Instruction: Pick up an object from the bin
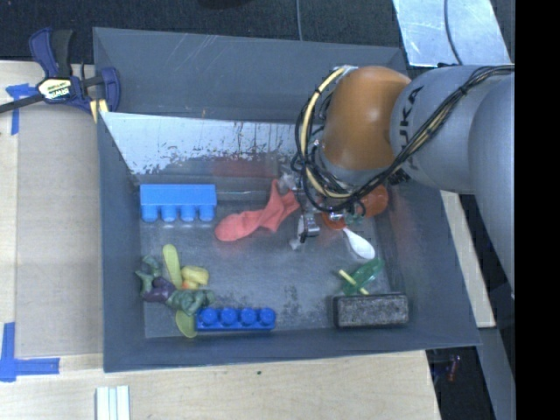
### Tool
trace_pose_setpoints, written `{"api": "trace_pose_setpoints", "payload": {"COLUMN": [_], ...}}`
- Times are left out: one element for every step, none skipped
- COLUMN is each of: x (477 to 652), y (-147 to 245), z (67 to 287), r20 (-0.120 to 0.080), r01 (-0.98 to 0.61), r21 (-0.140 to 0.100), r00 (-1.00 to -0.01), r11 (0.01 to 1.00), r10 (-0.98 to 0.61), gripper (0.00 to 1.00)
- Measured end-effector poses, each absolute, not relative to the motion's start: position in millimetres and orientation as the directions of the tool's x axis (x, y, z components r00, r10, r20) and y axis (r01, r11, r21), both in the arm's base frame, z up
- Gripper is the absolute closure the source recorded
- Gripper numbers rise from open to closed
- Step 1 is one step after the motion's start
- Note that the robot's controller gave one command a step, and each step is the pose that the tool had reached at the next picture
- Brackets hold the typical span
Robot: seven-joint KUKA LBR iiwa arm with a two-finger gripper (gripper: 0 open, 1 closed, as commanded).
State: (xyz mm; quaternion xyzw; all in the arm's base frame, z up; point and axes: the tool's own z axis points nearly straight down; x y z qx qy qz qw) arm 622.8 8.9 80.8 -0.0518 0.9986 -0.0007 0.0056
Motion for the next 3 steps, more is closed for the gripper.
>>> {"api": "trace_pose_setpoints", "payload": {"x": [629.3,629.3,623.5], "y": [35.9,36.0,35.8], "z": [71.7,71.7,170.2], "r20": [-0.014,-0.014,-0.012], "r01": [-0.189,-0.189,-0.293], "r21": [-0.003,-0.003,-0.004], "r00": [-0.982,-0.982,-0.956], "r11": [0.982,0.982,0.956], "r10": [-0.189,-0.189,-0.293], "gripper": [1.0,1.0,0.0]}}
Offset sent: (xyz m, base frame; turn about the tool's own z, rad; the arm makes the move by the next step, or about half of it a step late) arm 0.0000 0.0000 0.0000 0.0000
